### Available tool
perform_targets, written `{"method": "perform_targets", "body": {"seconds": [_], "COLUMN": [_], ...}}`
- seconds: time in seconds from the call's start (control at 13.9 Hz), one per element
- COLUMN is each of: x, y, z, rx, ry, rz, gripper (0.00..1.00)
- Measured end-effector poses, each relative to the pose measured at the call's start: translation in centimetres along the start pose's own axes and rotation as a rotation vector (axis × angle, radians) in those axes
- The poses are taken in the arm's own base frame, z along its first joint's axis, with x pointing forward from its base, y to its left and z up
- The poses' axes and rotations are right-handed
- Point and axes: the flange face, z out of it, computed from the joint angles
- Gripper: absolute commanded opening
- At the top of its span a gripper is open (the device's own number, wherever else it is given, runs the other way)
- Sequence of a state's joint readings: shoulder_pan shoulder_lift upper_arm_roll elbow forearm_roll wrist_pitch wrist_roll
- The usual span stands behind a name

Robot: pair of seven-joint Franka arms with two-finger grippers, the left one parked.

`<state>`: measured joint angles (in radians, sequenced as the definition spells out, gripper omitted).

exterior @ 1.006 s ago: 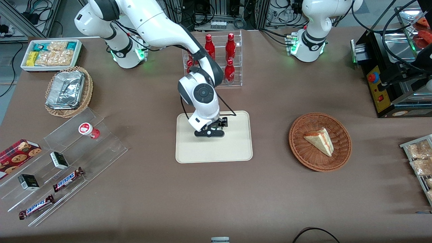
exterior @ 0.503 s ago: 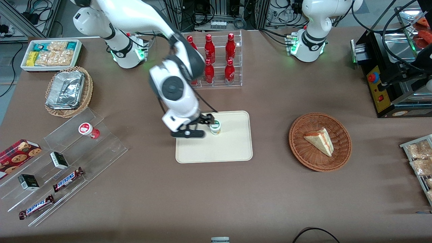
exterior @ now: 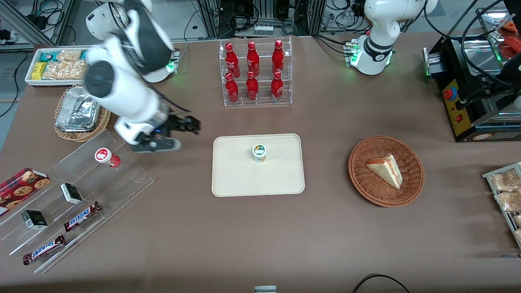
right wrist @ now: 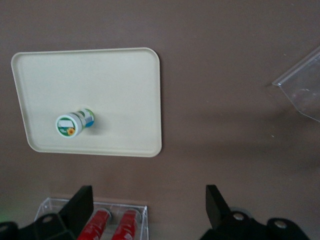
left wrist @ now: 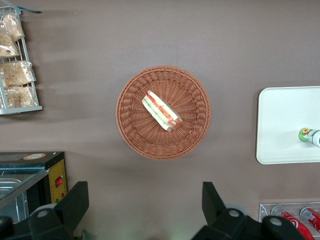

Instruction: Place green gum on tray

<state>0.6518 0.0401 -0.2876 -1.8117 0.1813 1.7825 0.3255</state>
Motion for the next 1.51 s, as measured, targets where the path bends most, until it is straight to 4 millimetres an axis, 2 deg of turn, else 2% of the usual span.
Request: {"method": "perform_targets", "body": {"seconds": [0.22, 0.43, 0.72, 0.93, 1.22, 1.51], "x": [-0.7, -0.9, -0.9, -0.8, -0.6, 0.6], "y": [6.3, 12.8, 18.8, 21.2, 22.3, 23.9], "z": [-4.1, -7.0, -8.9, -10.3, -11.0, -11.9], "rx": [-0.015, -0.020, -0.062, -0.062, -0.069, -0.072], "ry": [-0.002, -0.003, -0.008, 0.019, 0.032, 0.051], "rz": [0.018, -0.009, -0.020, -0.007, 0.013, 0.044], "gripper": [1.00, 1.00, 1.00, 1.00, 1.00, 1.00]}}
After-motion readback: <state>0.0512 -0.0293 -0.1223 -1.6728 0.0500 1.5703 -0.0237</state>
